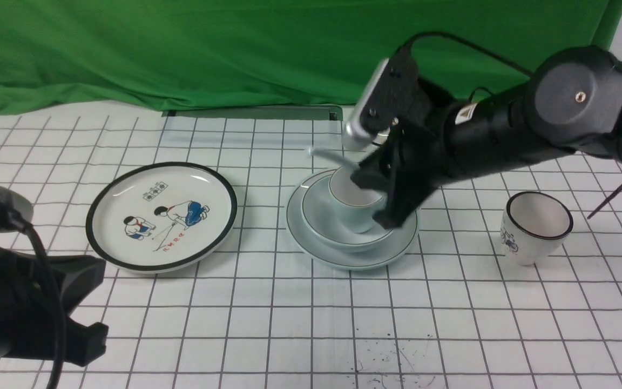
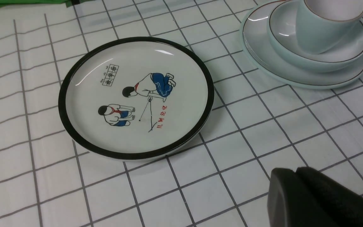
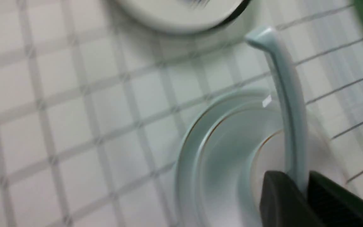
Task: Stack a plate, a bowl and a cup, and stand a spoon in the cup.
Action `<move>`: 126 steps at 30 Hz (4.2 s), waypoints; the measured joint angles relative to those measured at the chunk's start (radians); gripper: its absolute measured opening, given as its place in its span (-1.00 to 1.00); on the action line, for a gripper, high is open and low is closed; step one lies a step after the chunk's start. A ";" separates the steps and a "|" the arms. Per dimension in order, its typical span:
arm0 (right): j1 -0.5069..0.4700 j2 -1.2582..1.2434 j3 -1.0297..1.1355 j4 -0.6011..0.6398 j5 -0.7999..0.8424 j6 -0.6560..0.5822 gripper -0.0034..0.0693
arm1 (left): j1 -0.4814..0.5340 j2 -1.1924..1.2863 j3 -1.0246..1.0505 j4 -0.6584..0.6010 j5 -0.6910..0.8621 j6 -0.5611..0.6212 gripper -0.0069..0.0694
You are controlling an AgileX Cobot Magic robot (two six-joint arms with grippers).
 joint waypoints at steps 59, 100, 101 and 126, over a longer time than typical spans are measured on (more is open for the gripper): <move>0.046 -0.284 -0.054 -0.610 0.294 0.595 -0.87 | 0.000 -0.294 0.000 0.119 -0.075 0.078 -0.90; -0.110 -1.425 1.278 -0.863 -0.377 1.193 -0.87 | 0.000 -0.315 0.000 0.136 -0.078 0.079 -0.89; -0.151 -1.452 1.278 -0.863 -0.376 1.194 -0.87 | 0.000 -0.315 0.000 0.136 -0.078 0.079 -0.89; -0.443 -1.675 1.278 -0.732 -0.126 1.182 -0.85 | 0.000 -0.315 0.000 0.132 -0.078 0.079 -0.89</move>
